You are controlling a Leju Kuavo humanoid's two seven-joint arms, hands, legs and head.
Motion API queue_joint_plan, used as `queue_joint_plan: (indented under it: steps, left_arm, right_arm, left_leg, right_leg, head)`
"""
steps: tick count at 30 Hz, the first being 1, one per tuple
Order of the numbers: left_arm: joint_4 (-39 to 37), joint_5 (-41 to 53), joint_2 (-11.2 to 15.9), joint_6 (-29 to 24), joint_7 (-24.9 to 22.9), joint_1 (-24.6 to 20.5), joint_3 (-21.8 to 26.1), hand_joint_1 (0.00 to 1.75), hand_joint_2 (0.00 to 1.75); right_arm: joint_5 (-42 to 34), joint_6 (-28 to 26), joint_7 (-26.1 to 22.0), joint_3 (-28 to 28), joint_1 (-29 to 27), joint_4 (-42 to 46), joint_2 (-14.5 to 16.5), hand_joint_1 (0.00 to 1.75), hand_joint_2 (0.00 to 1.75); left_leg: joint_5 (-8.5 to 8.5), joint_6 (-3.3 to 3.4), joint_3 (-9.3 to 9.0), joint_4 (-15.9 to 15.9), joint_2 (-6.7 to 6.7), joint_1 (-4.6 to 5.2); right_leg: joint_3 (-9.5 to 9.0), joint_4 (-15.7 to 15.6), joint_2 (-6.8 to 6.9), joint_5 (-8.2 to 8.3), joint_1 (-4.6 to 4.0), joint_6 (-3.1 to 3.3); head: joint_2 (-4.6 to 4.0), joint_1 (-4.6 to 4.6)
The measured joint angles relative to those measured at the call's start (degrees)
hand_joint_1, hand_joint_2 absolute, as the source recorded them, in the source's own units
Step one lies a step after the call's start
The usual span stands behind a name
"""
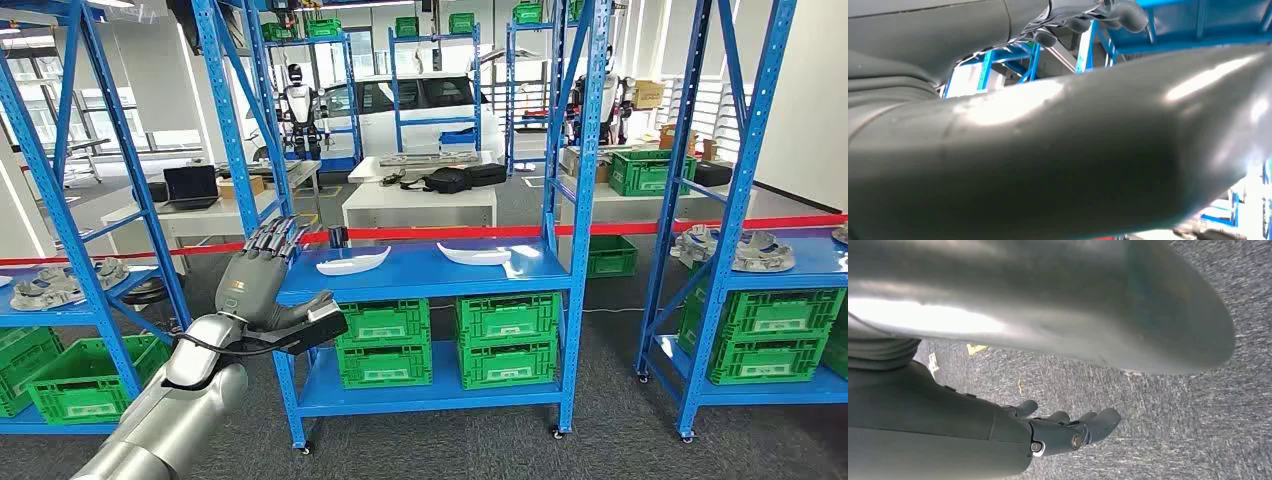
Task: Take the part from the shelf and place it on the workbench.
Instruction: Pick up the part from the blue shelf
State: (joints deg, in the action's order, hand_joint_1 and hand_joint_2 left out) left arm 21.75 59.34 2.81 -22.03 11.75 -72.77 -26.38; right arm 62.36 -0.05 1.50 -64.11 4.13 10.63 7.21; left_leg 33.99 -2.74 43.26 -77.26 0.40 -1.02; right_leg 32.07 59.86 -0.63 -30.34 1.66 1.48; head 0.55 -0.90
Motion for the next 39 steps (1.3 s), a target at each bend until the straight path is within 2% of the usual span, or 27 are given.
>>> queue_joint_plan:
  steps: [2,4,5,6,7,9,11,13,15,16,17,18,20,21,22,24,26,28,30,31,32,33,34,36,37,38,39]
  left_arm:
    - [0.0,0.1,0.0,0.0,-0.1,0.1,-0.1,0.00,0.00]
    - [0.0,0.2,-0.1,0.0,-0.4,0.3,-0.2,0.00,0.00]
    - [0.0,0.3,-0.1,0.1,-0.5,0.4,-0.3,0.00,0.00]
    - [0.0,0.5,-0.1,0.2,-0.7,0.4,-0.5,0.00,0.00]
    - [0.0,0.6,-0.1,0.3,-0.8,0.4,-0.6,0.00,0.00]
    - [0.4,0.7,-0.4,0.5,-0.9,0.3,-0.9,0.00,0.00]
    - [0.7,0.9,-0.7,0.5,-0.9,0.2,-1.0,0.00,0.00]
    - [0.7,1.1,-1.0,0.6,-1.1,0.2,-1.1,0.00,0.00]
    - [0.6,1.2,-1.1,0.6,-1.2,0.4,-1.3,0.00,0.00]
    - [0.6,1.2,-1.2,0.6,-1.2,0.7,-1.3,0.00,0.00]
    - [0.6,1.2,-1.2,0.6,-1.3,0.8,-1.4,0.00,0.00]
    - [0.5,1.3,-1.2,0.6,-1.3,1.0,-1.4,0.00,0.00]
    - [0.5,1.7,-1.1,0.5,-1.6,1.1,-1.5,0.00,0.00]
    - [0.5,2.0,-1.0,0.4,-1.8,1.2,-1.7,0.00,0.00]
    - [0.5,2.5,-0.8,0.2,-2.0,1.3,-1.8,0.00,0.00]
    - [0.7,3.8,-0.2,-0.3,-2.7,1.4,-2.4,0.00,0.00]
    - [0.9,5.2,0.5,-0.7,-3.6,1.4,-3.0,0.00,0.00]
    - [1.0,6.0,1.3,-0.9,-4.1,1.5,-3.6,0.00,0.00]
    - [1.0,6.3,1.8,-1.0,-4.2,1.9,-4.1,0.00,0.00]
    - [0.9,6.4,2.1,-1.0,-4.3,2.1,-4.3,0.00,0.00]
    - [0.9,6.4,2.2,-1.0,-4.3,2.2,-4.4,0.00,0.00]
    - [0.9,6.5,2.4,-1.0,-4.3,2.3,-4.5,0.00,0.00]
    - [0.9,6.5,2.5,-1.0,-4.3,2.4,-4.6,0.00,0.00]
    - [0.7,6.5,2.9,-1.0,-4.3,2.5,-4.8,0.00,0.00]
    - [0.7,6.7,3.1,-0.9,-4.5,2.6,-5.0,0.00,0.00]
    - [0.6,7.0,3.3,-0.8,-4.9,2.6,-5.1,0.00,0.00]
    - [0.7,7.5,3.5,-0.5,-5.5,2.6,-5.3,0.00,0.00]
  right_arm:
    - [0.0,0.0,0.0,0.0,0.0,0.0,0.0,0.00,0.00]
    - [0.0,0.0,0.1,-0.1,0.0,0.0,0.2,0.00,0.00]
    - [0.0,0.0,0.2,-0.1,0.0,-0.1,0.4,0.00,0.00]
    - [-0.1,-0.1,0.3,-0.1,0.0,-0.2,0.5,0.00,0.00]
    - [-0.1,-0.1,0.4,-0.2,0.0,-0.3,0.7,0.00,0.00]
    - [-0.2,-0.2,0.5,-0.2,0.1,-0.3,0.8,0.00,0.00]
    - [-0.3,-0.2,0.5,-0.3,0.2,-0.3,0.8,0.00,0.00]
    - [-0.3,-0.1,0.5,-0.3,0.4,-0.3,0.7,0.00,0.00]
    - [-0.3,-0.1,0.6,-0.3,0.4,-0.3,0.6,0.00,0.00]
    - [-0.3,0.0,0.6,-0.3,0.3,-0.3,0.5,0.00,0.00]
    - [-0.3,0.0,0.6,-0.4,0.2,-0.3,0.4,0.00,0.00]
    - [-0.2,0.1,0.6,-0.4,0.1,-0.3,0.4,0.00,0.00]
    - [-0.1,0.3,0.5,-0.4,-0.2,-0.3,0.4,0.00,0.00]
    - [0.0,0.4,0.5,-0.4,-0.2,-0.3,0.4,0.00,0.00]
    - [0.1,0.5,0.5,-0.4,-0.2,-0.4,0.4,0.00,0.00]
    - [0.4,0.6,0.3,-0.4,0.0,-0.4,0.4,0.00,0.00]
    - [0.6,0.7,0.2,-0.4,0.1,-0.4,0.3,0.00,0.00]
    - [0.7,0.7,0.0,-0.4,0.2,-0.4,0.3,0.00,0.00]
    - [0.7,0.7,0.0,-0.4,0.1,-0.4,0.2,0.00,0.00]
    - [0.7,0.7,0.0,-0.4,0.1,-0.4,0.2,0.00,0.00]
    - [0.7,0.8,0.0,-0.4,0.1,-0.4,0.2,0.00,0.00]
    - [0.7,0.8,0.0,-0.4,0.1,-0.4,0.2,0.00,0.00]
    - [0.7,0.8,0.0,-0.4,0.1,-0.4,0.2,0.00,0.00]
    - [0.7,0.9,0.0,-0.4,0.0,-0.4,0.3,0.00,0.00]
    - [0.7,1.0,0.0,-0.4,0.0,-0.5,0.3,0.00,0.00]
    - [0.8,1.0,0.0,-0.4,0.0,-0.5,0.4,0.00,0.00]
    - [0.9,1.1,0.1,-0.4,0.1,-0.5,0.4,0.00,0.00]
  left_leg:
    - [-3.26,0.48,0.16,2.6,-0.06,0.23]
    - [-9.85,1.70,-0.97,10.2,-0.30,0.93]
    - [-11.95,2.34,-2.15,13.6,-0.43,1.34]
    - [-12.77,2.90,-3.25,16.2,-0.53,1.71]
    - [-12.37,3.36,-4.04,17.6,-0.59,1.96]
    - [-11.16,3.81,-5.55,19.4,-0.50,1.94]
    - [-10.49,3.95,-7.44,20.9,-0.45,1.55]
    - [-9.69,4.03,-9.18,21.8,-0.42,1.36]
    - [-8.52,4.00,-10.50,21.9,-0.44,1.32]
    - [-7.83,3.90,-11.27,21.8,-0.50,1.27]
    - [-7.09,3.71,-12.13,21.8,-0.54,1.18]
    - [-6.27,3.45,-13.08,21.7,-0.58,1.03]
    - [-4.46,2.77,-14.74,21.1,-0.59,0.81]
    - [-3.56,2.36,-15.22,20.9,-0.61,0.81]
    - [-2.77,1.93,-15.55,20.7,-0.63,0.83]
    - [-2.25,1.04,-15.99,19.9,-0.71,0.77]
    - [-3.17,0.38,-14.67,16.5,-0.64,0.52]
    - [-3.14,-0.01,-10.12,9.8,-0.55,0.39]
    - [-0.06,-0.11,-4.79,3.9,-0.56,0.39]
    - [1.71,-0.04,-2.82,2.8,-0.55,0.42]
    - [2.64,0.11,-1.65,3.3,-0.55,0.47]
    - [1.90,0.42,-1.25,5.5,-0.55,0.61]
    - [-0.31,0.82,-1.34,8.7,-0.54,0.80]
    - [-8.56,1.85,-1.99,15.8,-0.62,1.46]
    - [-11.54,2.23,-2.37,17.8,-0.69,1.76]
    - [-13.44,2.53,-2.73,19.1,-0.79,1.98]
    - [-13.37,2.76,-3.28,19.4,-0.87,2.03]
  right_leg:
    - [-0.88,0.0,-0.26,-0.64,-0.09,-0.04]
    - [-2.51,-0.3,-0.69,-1.87,-0.15,-0.18]
    - [-3.20,-0.6,-0.89,-2.35,-0.20,-0.38]
    - [-3.70,-1.0,-1.07,-2.67,-0.09,-0.68]
    - [-4.10,-1.3,-1.16,-2.74,-0.01,-1.03]
    - [-4.46,-1.2,-1.17,-2.10,-0.02,-1.78]
    - [-3.11,1.8,-0.72,-1.00,-0.21,-2.20]
    - [0.86,7.9,-0.24,-1.58,-0.29,-2.36]
    - [5.55,12.8,-0.12,-4.46,-0.31,-2.58]
    - [7.20,13.4,-0.10,-5.54,-0.27,-2.75]
    - [8.07,12.4,-0.05,-5.48,-0.19,-2.97]
    - [8.25,9.9,0.06,-3.92,-0.05,-3.25]
    - [7.51,3.0,0.64,2.57,0.32,-3.74]
    - [7.08,0.7,0.99,4.98,0.33,-3.58]
    - [6.75,-0.4,1.25,6.41,0.29,-3.17]
    - [6.05,-0.3,1.30,5.88,-0.01,-1.81]
    - [4.97,-0.4,1.08,5.13,-0.03,-0.80]
    - [3.53,-0.6,0.81,4.04,-0.01,-0.18]
    - [1.87,-0.7,0.51,2.65,-0.10,0.06]
    - [0.95,-0.7,0.37,1.88,-0.17,0.11]
    - [-0.06,-0.7,0.23,1.08,-0.22,0.13]
    - [-1.15,-0.7,0.10,0.24,-0.26,0.09]
    - [-2.18,-0.8,-0.01,-0.56,-0.29,0.02]
    - [-3.87,-1.0,-0.30,-2.09,-0.27,-0.43]
    - [-4.37,-1.3,-0.43,-2.69,-0.25,-0.78]
    - [-4.90,-1.5,-0.54,-2.95,-0.27,-1.18]
    - [-5.34,-1.5,-0.63,-2.87,-0.35,-1.59]
  head:
    - [0.00,0.01]
    - [0.00,0.01]
    - [-0.01,0.00]
    - [-0.01,0.04]
    - [-0.01,0.11]
    - [0.01,0.22]
    - [0.01,0.15]
    - [0.01,0.06]
    - [0.01,-0.02]
    - [0.01,-0.05]
    - [0.01,-0.09]
    - [0.01,-0.11]
    - [0.00,-0.17]
    - [0.00,-0.17]
    - [0.01,-0.19]
    - [0.01,-0.17]
    - [0.01,-0.08]
    - [0.02,0.05]
    - [0.01,0.12]
    - [0.01,0.13]
    - [0.01,0.15]
    - [0.01,0.16]
    - [0.00,0.18]
    - [0.00,0.22]
    - [0.00,0.24]
    - [0.00,0.26]
    - [0.00,0.25]
